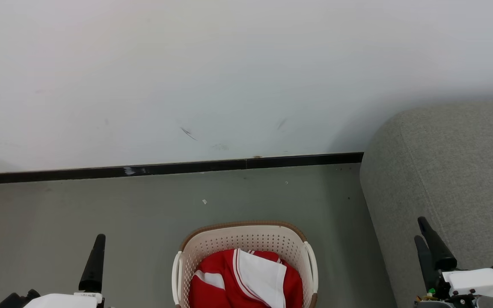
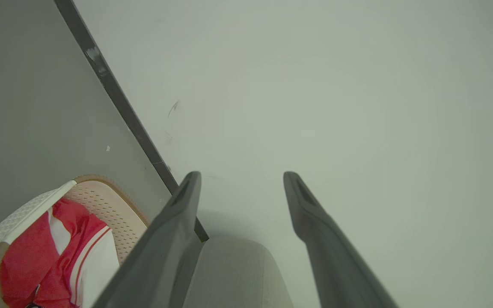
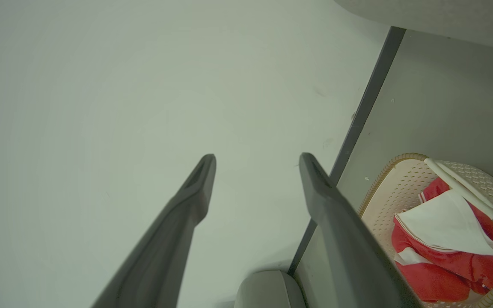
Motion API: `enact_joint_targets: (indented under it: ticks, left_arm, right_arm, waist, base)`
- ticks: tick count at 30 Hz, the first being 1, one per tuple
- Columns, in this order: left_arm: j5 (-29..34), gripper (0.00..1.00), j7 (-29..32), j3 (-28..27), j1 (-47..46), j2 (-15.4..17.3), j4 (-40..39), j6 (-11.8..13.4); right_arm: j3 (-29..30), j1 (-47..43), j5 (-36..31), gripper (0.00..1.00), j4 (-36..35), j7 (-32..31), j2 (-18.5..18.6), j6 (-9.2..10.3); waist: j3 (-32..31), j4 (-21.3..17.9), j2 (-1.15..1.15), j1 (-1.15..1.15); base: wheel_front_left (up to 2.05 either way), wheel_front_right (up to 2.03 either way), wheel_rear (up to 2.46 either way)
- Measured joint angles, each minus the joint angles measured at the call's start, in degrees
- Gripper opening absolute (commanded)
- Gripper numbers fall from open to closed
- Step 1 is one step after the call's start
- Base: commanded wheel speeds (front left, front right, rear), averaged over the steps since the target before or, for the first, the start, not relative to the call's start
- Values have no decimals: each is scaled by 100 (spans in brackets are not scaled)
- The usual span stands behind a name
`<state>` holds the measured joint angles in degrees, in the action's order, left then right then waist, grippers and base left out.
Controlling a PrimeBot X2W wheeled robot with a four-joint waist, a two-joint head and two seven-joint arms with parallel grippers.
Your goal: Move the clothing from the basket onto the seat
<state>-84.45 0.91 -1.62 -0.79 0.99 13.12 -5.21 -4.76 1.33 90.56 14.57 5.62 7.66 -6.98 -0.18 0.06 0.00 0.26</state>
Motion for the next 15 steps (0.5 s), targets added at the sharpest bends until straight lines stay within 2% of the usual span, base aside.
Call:
enact_joint_targets:
  ticks: [6,15]
  left_arm:
    - [508,100,-82,-101,-1,16,-164,-5]
    - [1597,100,-259,-80,-1,62,-434,-5]
  right_arm:
    - [30,1,-599,100,-112,53,-21,0]
    - [23,1,-1831,100,-288,152,-73,-1]
  waist:
    - [-13,4,0,16]
    - [-27,13,0,24]
  base:
    - [0,0,0]
    - [0,0,0]
